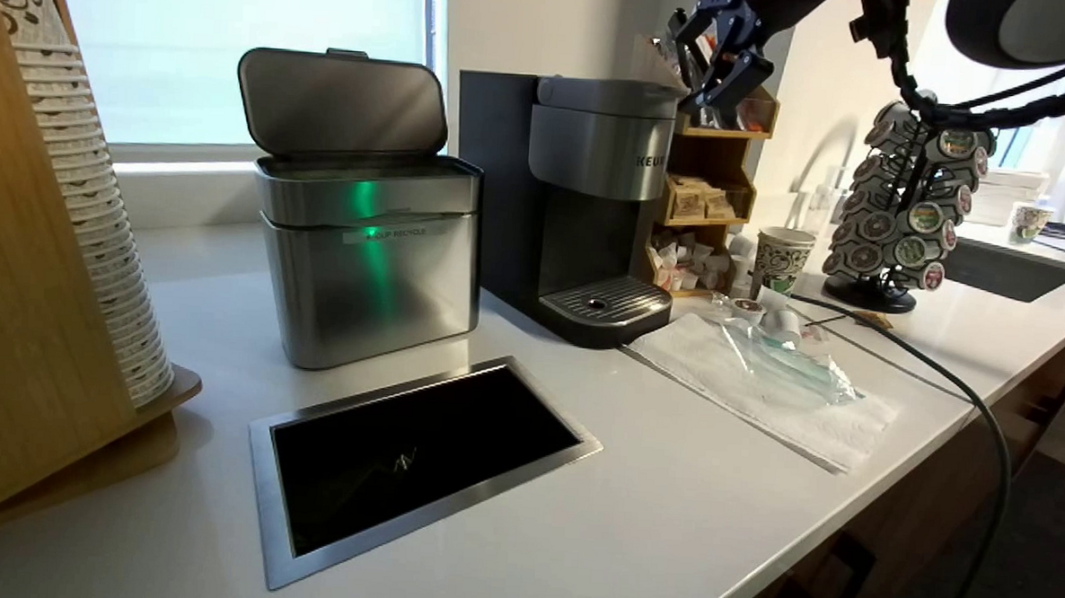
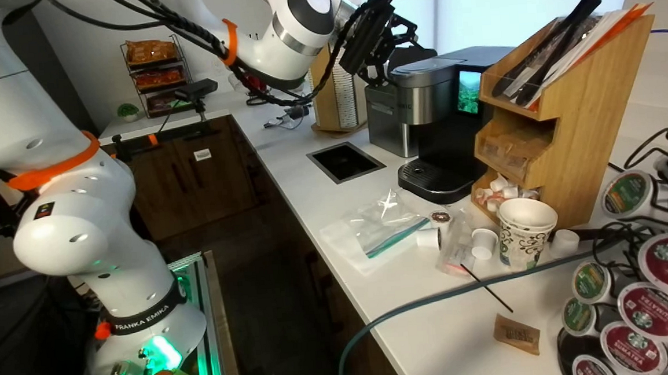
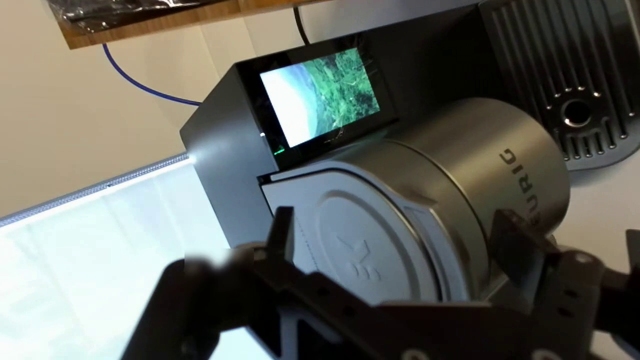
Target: Remove the cup off of the coffeemaker, then open the lid of the coffeemaker
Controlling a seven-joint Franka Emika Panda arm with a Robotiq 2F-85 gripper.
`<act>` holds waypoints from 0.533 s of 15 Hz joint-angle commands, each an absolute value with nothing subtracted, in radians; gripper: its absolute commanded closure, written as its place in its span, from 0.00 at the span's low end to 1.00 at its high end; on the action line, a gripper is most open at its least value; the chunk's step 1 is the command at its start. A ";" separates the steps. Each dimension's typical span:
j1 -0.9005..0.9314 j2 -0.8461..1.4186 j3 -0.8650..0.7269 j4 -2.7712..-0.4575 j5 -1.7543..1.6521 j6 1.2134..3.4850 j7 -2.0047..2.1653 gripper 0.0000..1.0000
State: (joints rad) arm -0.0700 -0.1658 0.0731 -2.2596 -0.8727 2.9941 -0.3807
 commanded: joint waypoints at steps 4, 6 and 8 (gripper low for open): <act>-0.086 -0.117 0.095 -2.180 -0.954 3.013 -0.317 0.00; -0.086 -0.120 0.096 -2.168 -0.975 3.013 -0.309 0.00; -0.091 -0.119 0.097 -2.144 -1.011 3.009 -0.293 0.00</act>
State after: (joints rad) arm -0.0706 -0.1370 0.0839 -2.2093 -0.9417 2.9941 -0.3474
